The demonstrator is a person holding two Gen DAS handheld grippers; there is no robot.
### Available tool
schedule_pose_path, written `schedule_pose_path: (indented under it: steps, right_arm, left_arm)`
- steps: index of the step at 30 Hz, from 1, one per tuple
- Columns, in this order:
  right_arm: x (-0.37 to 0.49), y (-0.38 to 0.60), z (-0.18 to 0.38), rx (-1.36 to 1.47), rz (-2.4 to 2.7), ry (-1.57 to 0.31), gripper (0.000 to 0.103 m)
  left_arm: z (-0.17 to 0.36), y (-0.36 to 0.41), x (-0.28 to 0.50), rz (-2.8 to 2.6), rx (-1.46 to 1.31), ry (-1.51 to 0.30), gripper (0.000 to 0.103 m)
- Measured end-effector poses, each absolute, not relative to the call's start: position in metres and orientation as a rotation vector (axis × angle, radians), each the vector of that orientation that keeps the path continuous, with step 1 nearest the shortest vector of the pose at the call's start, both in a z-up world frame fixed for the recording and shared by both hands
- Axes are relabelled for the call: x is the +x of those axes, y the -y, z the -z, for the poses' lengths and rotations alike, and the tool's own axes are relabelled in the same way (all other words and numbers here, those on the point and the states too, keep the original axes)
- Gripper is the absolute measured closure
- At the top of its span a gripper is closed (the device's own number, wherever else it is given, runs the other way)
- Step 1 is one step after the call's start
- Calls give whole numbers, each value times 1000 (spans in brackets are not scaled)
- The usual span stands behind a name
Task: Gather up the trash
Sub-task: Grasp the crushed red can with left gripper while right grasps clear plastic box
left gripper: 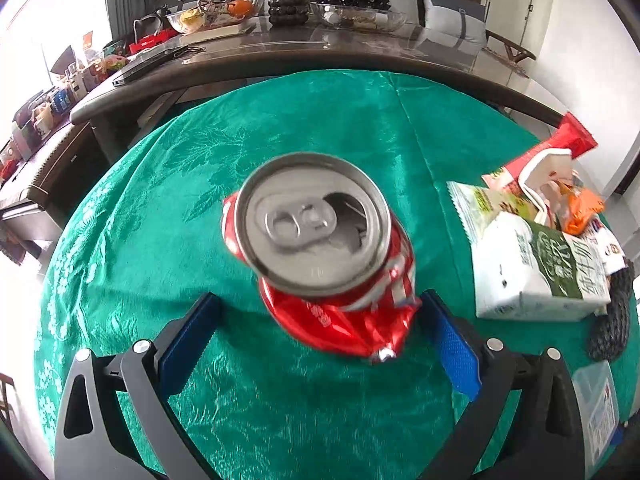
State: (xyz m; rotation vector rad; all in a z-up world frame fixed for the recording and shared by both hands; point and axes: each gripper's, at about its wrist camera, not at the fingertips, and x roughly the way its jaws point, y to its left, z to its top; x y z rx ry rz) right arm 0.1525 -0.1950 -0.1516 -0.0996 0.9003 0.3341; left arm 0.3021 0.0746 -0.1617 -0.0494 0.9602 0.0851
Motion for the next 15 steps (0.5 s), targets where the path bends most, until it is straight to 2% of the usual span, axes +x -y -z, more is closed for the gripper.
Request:
schedule_pose_path:
  steps: [3, 5, 6, 11, 15]
  right_arm:
    - [152, 196, 152, -94, -335, -901, 38]
    - [152, 196, 152, -94, -336, -901, 38]
    - [152, 196, 152, -93, -336, -901, 38]
    - [152, 199, 152, -78, -336, -898, 38]
    - [153, 204, 151, -58, -269, -894, 39]
  left_arm:
    - [162, -74, 313, -106, -38, -964, 6]
    - [160, -75, 314, -89, -31, -944, 21]
    - [158, -75, 312, -68, -22, -931, 37]
    - [155, -75, 297, 8, 33, -918, 39]
    - [151, -65, 249, 134, 91, -912, 39]
